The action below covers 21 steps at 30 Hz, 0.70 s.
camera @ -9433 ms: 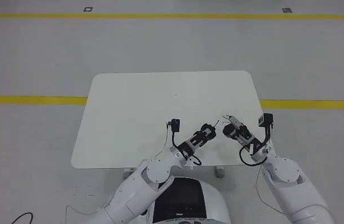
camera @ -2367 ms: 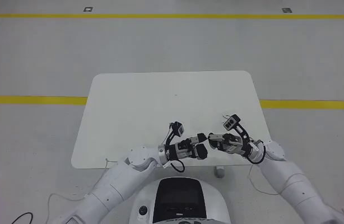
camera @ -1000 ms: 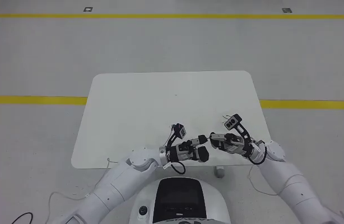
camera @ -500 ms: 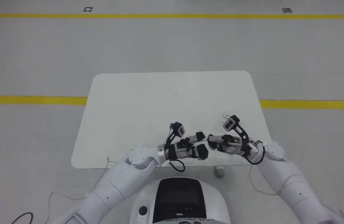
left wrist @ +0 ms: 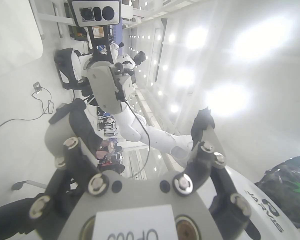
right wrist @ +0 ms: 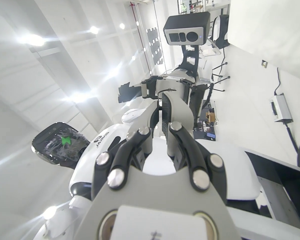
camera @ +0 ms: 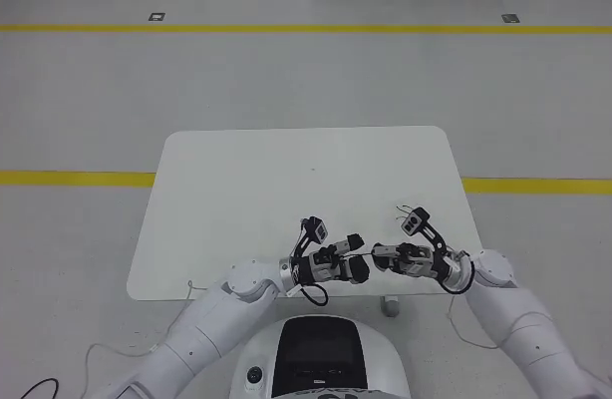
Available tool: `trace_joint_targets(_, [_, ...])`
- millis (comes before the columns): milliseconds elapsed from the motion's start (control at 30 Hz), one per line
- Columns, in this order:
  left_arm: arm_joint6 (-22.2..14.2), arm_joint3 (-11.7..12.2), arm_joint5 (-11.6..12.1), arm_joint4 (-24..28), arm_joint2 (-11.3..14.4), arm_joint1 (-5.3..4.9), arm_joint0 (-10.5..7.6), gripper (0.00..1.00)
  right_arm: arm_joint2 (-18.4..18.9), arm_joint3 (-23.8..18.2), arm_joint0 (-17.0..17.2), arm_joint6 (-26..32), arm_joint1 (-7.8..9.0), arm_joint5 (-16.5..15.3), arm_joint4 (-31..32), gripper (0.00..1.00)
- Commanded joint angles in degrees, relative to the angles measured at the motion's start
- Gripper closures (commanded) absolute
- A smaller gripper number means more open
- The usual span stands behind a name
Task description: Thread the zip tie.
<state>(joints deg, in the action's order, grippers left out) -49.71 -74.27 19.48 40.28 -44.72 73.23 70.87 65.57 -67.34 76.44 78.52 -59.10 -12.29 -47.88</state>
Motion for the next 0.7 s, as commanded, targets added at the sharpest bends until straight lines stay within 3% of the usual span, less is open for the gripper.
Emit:
trace_joint_targets(0, [0.04, -0.04, 0.0, -0.06, -0.06, 0.0, 0.04, 0.0, 0.26, -0.09, 0.11, -0.26, 0.1, 0.07, 0.94, 1.0])
trace_joint_targets(667, [0.49, -0.19, -0.46, -1.18, 0.24, -0.18, 0.21, 0.0, 2.6, -2.57, 2.04, -4.96, 0.84, -0.8, 8.36, 1.0])
